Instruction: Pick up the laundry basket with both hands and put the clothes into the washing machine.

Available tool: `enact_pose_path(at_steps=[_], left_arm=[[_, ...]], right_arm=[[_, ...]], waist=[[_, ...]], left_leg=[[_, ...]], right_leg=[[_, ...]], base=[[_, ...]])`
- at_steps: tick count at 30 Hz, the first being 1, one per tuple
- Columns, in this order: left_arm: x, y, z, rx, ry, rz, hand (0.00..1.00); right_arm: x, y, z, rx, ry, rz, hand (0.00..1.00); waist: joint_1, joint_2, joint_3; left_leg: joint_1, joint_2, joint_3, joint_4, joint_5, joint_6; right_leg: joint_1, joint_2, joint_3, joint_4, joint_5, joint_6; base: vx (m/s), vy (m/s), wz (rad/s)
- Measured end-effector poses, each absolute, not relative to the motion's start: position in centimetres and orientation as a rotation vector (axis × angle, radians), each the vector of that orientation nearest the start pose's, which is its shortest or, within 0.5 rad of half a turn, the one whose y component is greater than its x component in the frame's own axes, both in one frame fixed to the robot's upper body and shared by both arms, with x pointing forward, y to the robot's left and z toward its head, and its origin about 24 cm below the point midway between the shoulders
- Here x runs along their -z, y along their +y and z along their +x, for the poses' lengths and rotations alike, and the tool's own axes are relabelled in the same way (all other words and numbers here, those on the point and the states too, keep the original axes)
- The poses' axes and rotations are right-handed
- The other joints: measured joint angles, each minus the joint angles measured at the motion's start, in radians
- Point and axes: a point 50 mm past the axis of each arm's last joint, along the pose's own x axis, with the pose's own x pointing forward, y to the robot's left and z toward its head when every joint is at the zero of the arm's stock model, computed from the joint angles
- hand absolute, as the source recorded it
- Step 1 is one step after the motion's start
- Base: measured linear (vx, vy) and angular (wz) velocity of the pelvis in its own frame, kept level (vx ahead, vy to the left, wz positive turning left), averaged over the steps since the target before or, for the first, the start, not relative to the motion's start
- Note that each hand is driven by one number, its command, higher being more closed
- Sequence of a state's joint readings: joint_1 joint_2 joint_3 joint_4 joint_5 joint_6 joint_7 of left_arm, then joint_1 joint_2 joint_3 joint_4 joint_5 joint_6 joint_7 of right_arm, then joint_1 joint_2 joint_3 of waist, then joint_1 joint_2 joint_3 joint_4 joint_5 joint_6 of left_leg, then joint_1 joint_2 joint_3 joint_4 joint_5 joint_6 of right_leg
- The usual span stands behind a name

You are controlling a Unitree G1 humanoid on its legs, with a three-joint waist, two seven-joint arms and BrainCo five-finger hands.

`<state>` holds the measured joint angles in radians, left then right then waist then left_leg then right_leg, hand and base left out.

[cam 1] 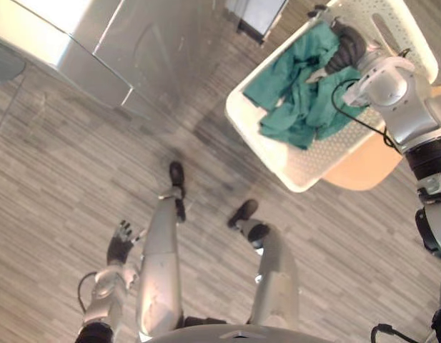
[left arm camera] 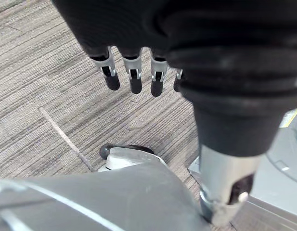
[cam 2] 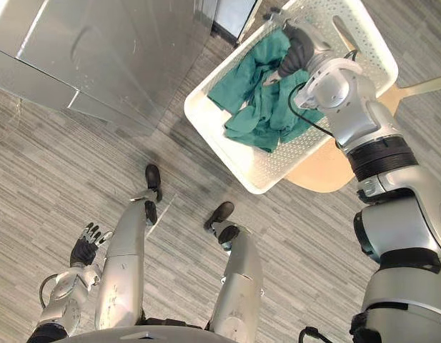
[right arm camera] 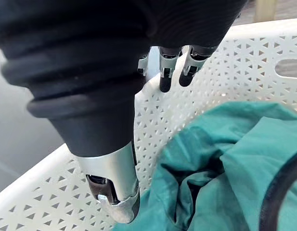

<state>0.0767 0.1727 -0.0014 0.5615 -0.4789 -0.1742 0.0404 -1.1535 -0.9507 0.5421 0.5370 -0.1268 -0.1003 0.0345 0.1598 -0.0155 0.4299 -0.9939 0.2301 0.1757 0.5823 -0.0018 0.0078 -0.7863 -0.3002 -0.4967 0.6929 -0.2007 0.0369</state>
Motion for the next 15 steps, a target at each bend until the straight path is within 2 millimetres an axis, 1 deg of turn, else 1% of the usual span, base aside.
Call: enact_pose_path(at_steps=[7,12,15], left_arm=[[7.1,21.5,19.5,-0.282,0.406,-0.288,0.00],[7.1,21.8,19.4,-0.320,0.406,-0.304,0.00],[7.2,22.0,19.3,-0.335,0.407,-0.308,0.00]], right_arm=[[-33.5,-23.1,36.7,0.099,-0.540,-1.202,0.00],[-34.2,-23.2,36.3,0.134,-0.563,-1.170,0.00],[-34.0,-23.1,35.8,0.138,-0.593,-1.143,0.00]], waist=[[0.002,-0.001,0.009],[-0.001,-0.007,0.012],[-0.008,-0.008,0.012]], left_leg=[[-0.062,0.006,0.006,0.046,-0.018,0.013],[-0.095,0.014,0.015,0.083,-0.041,0.021],[-0.108,0.023,0.017,0.108,-0.056,0.027]], right_leg=[[-0.058,-0.011,0.011,0.029,0.000,0.001],[-0.085,-0.014,0.023,0.039,0.004,0.006],[-0.090,-0.013,0.023,0.041,0.005,0.008]], base=[[0.03,-0.015,-0.04],[0.02,-0.004,-0.06],[0.02,-0.001,-0.11]])
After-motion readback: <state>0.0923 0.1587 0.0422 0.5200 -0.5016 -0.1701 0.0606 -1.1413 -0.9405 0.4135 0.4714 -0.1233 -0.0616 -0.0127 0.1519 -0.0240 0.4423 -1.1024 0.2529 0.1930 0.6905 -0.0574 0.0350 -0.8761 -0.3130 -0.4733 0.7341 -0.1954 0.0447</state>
